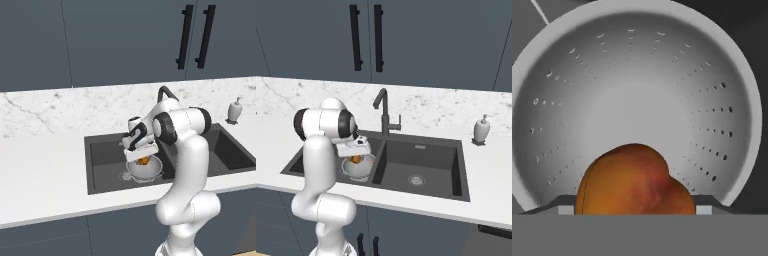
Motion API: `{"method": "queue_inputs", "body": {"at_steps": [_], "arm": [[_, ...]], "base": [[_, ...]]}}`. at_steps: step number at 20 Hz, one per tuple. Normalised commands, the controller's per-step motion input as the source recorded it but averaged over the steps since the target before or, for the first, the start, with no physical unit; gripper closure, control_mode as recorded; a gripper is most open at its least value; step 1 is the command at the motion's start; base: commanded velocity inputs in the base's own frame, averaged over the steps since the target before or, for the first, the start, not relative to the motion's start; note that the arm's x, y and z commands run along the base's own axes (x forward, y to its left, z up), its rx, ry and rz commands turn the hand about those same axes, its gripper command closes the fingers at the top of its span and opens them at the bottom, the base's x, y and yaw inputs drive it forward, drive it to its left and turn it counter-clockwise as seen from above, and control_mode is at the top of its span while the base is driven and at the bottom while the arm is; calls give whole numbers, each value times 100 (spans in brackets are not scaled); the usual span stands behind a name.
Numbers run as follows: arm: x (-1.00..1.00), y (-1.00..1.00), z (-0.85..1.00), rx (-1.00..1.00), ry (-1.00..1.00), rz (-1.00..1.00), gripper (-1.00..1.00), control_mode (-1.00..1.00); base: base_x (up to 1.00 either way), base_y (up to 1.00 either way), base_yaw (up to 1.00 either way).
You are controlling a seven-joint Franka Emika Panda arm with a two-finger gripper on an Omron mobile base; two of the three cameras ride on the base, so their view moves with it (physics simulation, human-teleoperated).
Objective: Put the colander in the sink, put the peach in the colander, and turn on the sink faucet and pour water over the colander.
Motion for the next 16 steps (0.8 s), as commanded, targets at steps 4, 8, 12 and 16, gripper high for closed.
{"method": "queue_inputs", "body": {"at_steps": [4, 8, 12, 16], "arm": [[29, -2, -56, 0, 0, 5, 100, -100], [18, -7, -55, 0, 0, 4, 100, -100], [13, -12, -24, 0, 0, 0, 100, -100], [8, -12, -30, 0, 0, 0, 100, -100]], "base": [[0, 0, 0], [0, 0, 0], [0, 0, 0], [0, 0, 0]]}}
